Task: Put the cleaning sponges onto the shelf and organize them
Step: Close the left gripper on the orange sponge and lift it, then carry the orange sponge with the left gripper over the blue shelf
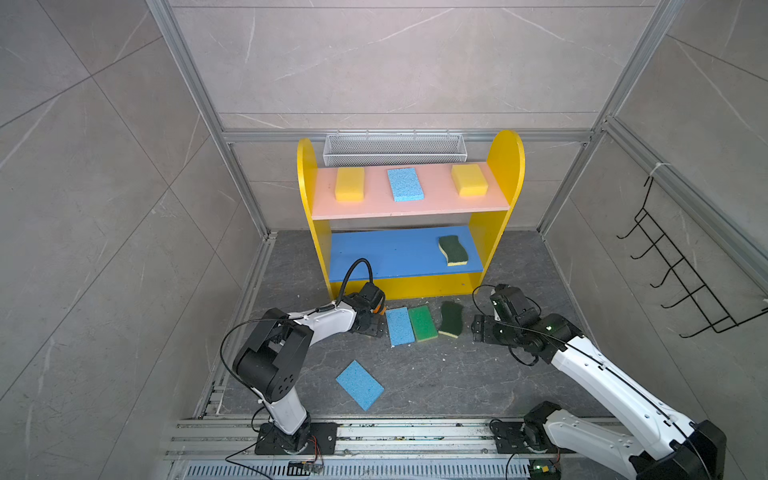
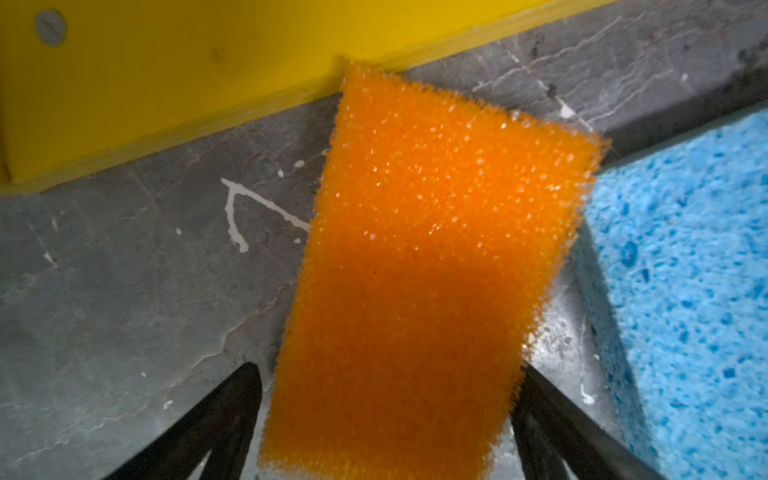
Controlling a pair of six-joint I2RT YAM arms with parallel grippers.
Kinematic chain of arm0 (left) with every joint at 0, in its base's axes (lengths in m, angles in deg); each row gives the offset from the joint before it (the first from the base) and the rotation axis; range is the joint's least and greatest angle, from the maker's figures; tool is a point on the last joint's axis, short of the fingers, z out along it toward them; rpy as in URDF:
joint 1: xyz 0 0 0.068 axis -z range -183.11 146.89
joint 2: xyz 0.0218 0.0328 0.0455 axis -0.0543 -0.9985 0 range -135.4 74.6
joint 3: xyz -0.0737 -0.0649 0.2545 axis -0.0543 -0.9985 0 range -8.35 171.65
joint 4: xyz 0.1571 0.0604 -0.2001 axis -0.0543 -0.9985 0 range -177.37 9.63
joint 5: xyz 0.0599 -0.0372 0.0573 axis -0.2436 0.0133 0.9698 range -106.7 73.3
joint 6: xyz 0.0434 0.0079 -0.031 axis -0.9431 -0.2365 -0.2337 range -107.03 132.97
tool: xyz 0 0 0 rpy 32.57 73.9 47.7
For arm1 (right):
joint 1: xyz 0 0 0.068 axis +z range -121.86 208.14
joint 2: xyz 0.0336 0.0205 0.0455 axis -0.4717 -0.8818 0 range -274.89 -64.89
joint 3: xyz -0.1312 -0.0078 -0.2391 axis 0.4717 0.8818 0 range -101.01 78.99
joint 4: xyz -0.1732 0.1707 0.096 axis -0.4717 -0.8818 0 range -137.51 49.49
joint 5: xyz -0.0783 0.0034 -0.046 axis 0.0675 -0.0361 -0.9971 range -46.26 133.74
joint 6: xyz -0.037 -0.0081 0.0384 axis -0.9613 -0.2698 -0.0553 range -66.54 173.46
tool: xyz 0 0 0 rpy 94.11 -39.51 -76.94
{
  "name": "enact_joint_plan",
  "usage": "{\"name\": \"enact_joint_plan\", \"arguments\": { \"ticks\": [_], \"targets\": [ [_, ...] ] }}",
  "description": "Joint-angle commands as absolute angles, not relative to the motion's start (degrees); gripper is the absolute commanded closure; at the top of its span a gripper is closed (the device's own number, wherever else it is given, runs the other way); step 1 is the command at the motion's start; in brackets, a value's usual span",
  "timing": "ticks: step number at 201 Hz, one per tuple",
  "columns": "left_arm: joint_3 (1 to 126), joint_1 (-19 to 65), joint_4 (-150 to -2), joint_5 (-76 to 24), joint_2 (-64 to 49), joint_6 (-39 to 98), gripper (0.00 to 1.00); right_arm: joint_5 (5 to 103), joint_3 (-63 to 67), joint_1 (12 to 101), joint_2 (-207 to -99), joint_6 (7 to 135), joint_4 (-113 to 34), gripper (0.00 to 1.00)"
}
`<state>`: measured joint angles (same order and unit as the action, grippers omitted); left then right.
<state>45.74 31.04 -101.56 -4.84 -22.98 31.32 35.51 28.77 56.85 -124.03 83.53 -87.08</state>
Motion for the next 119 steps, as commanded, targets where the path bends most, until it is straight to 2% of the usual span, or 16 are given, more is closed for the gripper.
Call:
{"name": "enact_joint_plan", "arguments": {
  "ticks": [1, 40, 74, 119],
  "targets": [
    [45.8, 31.2, -101.7, -4.2, -24.7, 31.8, 0.08, 35.2, 29.6, 57.0, -123.6, 84.3, -88.2, 0.14],
    [45.4, 31.2, -100.9, -5.1, -25.1, 33.3, 0.15, 35.4, 30.5, 57.0, -123.3, 84.7, -87.8, 0.14],
    [44.4, 31.2, -101.4, -5.4, -24.7, 34.9, 0.27, 35.6, 31.1, 57.0, -123.5, 84.8, -87.5, 0.14],
    [42.2, 31.3, -103.6, -3.4, -18.5, 37.5, 0.28, 35.7, 31.5, 57.0, -123.3, 84.7, -87.1, 0.14]
  ]
}}
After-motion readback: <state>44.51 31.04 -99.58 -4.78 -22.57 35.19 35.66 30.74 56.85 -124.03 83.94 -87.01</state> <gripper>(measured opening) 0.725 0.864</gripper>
